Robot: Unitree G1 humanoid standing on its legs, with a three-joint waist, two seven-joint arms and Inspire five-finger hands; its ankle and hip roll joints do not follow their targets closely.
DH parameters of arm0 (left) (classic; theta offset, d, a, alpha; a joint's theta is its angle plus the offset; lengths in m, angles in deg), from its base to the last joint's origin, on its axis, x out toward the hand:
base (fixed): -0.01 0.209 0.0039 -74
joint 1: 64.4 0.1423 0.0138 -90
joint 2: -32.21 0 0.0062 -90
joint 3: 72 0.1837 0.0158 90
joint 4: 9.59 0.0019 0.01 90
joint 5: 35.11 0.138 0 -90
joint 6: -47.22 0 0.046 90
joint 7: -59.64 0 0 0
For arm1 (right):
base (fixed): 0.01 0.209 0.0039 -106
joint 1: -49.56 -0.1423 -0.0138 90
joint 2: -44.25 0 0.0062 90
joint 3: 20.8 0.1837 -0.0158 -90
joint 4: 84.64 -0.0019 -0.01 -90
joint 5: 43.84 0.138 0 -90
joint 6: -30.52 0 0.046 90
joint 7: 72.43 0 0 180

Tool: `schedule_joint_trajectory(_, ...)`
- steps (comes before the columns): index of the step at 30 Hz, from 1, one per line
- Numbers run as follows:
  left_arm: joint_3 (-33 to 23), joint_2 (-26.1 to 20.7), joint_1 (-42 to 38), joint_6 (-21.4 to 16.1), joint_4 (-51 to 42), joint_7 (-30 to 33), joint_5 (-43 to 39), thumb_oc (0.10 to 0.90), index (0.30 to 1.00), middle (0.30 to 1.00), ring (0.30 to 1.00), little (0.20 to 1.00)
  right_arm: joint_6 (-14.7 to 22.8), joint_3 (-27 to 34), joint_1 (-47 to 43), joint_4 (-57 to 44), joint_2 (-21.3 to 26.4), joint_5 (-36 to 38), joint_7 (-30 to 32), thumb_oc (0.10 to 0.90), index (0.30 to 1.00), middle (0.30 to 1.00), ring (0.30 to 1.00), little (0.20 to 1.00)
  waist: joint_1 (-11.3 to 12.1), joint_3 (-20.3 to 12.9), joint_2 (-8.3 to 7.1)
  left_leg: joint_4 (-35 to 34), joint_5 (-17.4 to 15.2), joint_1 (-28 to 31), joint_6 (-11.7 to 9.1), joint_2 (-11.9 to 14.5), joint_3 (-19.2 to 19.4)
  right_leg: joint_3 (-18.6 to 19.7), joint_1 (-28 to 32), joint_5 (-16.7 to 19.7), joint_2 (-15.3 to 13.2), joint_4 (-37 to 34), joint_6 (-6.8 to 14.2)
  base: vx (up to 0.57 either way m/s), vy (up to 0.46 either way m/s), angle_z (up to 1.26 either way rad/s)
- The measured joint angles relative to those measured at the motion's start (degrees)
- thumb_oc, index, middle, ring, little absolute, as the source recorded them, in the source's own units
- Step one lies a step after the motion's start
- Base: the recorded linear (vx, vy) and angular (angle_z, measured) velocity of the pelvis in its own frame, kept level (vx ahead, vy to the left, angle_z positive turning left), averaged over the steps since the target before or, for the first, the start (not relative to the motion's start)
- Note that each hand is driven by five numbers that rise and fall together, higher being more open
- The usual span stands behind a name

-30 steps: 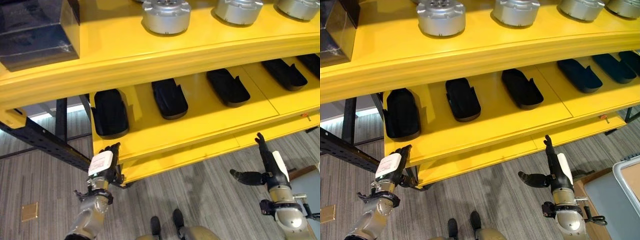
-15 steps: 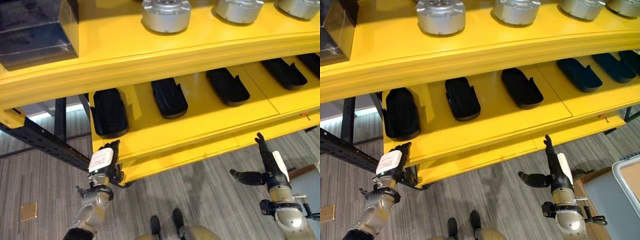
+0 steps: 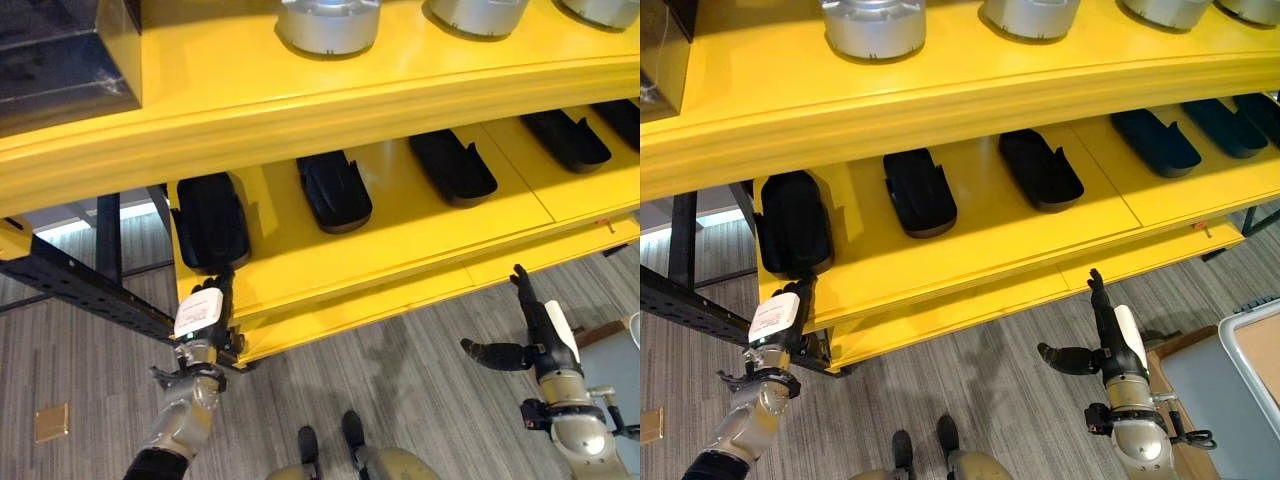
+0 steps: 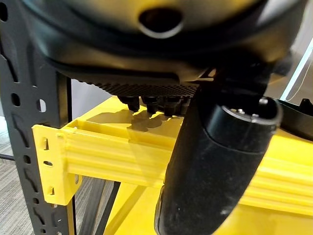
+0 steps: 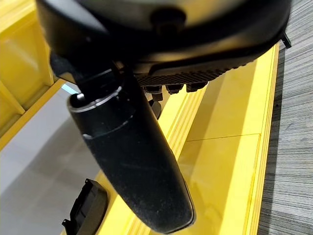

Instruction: Move parts from the plastic box to the shelf.

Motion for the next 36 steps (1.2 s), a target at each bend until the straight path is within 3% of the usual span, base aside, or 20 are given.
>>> schedule_joint_trajectory(36,0.1,-0.4,-1.7,-0.5,1.0,2.4,0.4,0.900,1.000,1.000,1.000,1.000,0.1,-2.0,-2.2,0.0,0.8,0.0,0.0,0.900,1.000,1.000,1.000,1.000,0.1,1.8,-0.07,0.0,0.1,-0.9,0.0,0.1,0.0,-0.2,-0.9,0.2,0.1,0.0,0.0,0.00,0.000,0.00)
